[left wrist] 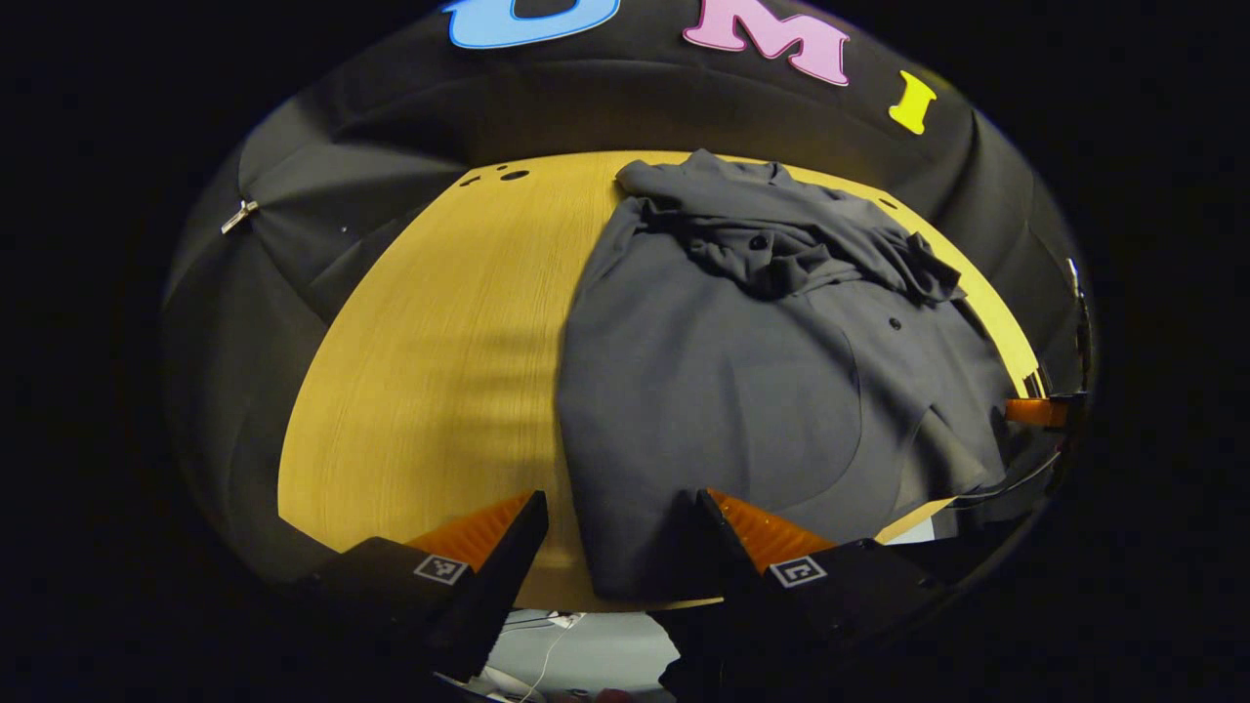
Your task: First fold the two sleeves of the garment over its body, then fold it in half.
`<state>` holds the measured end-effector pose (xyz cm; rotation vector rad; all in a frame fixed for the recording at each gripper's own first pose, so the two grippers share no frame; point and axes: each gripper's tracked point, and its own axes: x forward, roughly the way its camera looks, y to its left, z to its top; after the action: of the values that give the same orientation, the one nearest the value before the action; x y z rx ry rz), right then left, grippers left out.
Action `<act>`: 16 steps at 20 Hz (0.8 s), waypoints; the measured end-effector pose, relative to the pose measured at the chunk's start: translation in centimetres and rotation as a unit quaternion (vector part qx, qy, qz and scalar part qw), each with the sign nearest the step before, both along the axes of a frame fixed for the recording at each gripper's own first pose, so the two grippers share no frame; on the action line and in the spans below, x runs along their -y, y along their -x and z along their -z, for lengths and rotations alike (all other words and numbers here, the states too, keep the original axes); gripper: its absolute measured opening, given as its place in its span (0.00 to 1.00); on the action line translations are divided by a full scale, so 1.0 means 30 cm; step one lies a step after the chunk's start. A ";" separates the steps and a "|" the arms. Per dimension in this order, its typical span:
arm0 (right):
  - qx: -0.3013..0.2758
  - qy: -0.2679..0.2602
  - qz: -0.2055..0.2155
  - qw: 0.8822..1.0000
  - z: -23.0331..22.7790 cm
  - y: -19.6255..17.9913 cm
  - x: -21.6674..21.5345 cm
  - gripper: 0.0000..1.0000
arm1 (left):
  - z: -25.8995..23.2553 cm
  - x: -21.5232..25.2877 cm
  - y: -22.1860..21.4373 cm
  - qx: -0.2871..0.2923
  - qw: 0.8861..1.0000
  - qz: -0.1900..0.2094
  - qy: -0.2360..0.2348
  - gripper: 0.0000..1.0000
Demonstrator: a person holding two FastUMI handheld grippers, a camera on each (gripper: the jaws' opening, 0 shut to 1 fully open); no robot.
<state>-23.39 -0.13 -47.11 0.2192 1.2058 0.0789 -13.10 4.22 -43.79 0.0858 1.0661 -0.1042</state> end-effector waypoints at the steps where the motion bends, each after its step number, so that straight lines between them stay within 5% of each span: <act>1: 0.002 0.005 -0.007 1.000 -0.003 -0.007 0.001 0.99 | 0.005 0.005 -0.009 0.003 1.000 0.001 0.002 0.96; 4: 0.014 0.031 -0.044 0.998 0.018 -0.018 -0.028 0.96 | 0.016 0.005 0.002 -0.015 1.000 -0.017 0.007 0.98; 5: 0.019 0.018 -0.063 0.998 0.008 0.003 -0.049 0.84 | 0.007 0.026 -0.001 -0.011 1.000 -0.011 0.012 0.97; 7: 0.023 -0.003 -0.093 0.995 -0.002 -0.010 -0.112 0.45 | 0.004 0.109 -0.016 0.002 0.999 0.043 0.019 0.53; 9: 0.007 -0.014 -0.092 0.996 0.005 -0.010 -0.108 0.06 | -0.008 0.105 -0.028 -0.004 0.999 0.037 0.010 0.08; 16: 0.108 -0.086 -0.029 0.990 -0.275 -0.228 -0.099 0.05 | -0.281 0.130 -0.170 0.071 0.996 0.023 0.053 0.06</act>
<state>-16.54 2.85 -38.86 0.3183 0.9895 0.2511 -8.01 0.31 -35.37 0.0215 0.9159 -0.1928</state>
